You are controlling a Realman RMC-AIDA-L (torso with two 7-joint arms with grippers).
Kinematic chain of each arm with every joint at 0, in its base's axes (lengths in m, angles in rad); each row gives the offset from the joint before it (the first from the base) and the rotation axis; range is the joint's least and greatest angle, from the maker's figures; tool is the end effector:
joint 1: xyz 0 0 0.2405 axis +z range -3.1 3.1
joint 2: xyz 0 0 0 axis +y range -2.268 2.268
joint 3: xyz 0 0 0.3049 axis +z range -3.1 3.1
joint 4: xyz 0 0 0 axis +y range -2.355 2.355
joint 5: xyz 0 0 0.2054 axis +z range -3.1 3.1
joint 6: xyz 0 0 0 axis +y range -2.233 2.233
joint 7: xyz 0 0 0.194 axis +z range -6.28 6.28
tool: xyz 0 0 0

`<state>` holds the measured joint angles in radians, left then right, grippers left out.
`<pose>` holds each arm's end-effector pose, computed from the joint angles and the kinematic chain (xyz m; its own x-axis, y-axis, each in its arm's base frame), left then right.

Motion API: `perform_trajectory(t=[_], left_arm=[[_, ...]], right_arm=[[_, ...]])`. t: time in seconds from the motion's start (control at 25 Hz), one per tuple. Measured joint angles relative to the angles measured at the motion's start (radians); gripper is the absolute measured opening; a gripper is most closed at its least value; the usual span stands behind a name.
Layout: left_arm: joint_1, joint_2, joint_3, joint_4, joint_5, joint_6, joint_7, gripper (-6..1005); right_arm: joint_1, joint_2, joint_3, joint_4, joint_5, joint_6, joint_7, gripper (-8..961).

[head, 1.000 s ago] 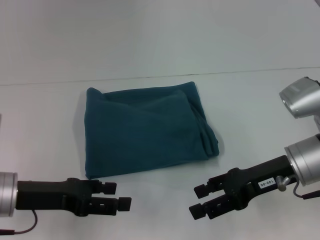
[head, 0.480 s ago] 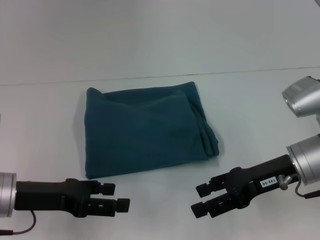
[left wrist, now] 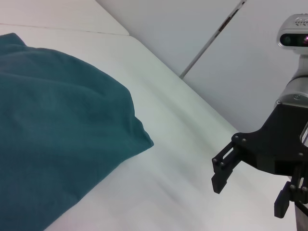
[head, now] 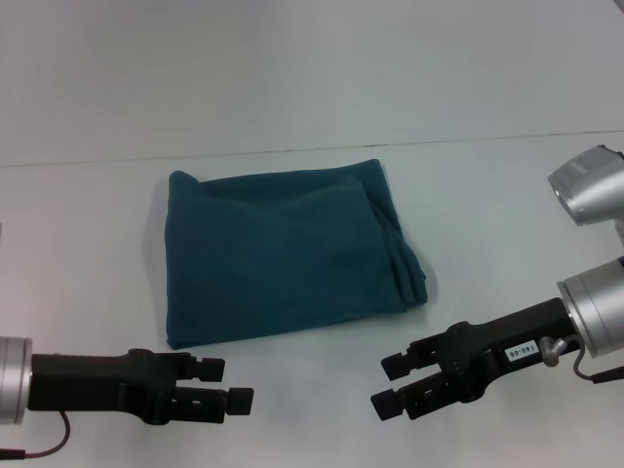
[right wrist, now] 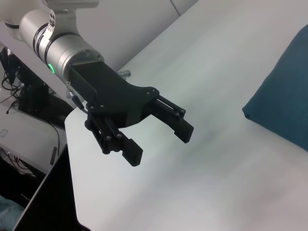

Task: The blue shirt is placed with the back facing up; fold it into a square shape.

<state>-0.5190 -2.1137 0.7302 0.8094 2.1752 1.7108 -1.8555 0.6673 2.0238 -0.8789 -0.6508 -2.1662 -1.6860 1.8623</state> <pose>-0.2714 0.3320 -0.0774 0.6542 0.6833 0.3242 0.6875 -0.7159 0.1218 0.2528 0.3532 -0.0815 0.7463 -0.6442 -0.1678 -0.6221 -0.7646 0.1684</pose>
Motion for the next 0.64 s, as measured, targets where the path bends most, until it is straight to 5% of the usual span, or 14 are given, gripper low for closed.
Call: perform_trajectory(t=[0.64], left_arm=[[0.004,0.0,0.0,-0.001,0.0,0.0,-0.003,858]], right_arm=[[0.0,-0.001,0.0,-0.005,0.003,-0.006,0.0,824]])
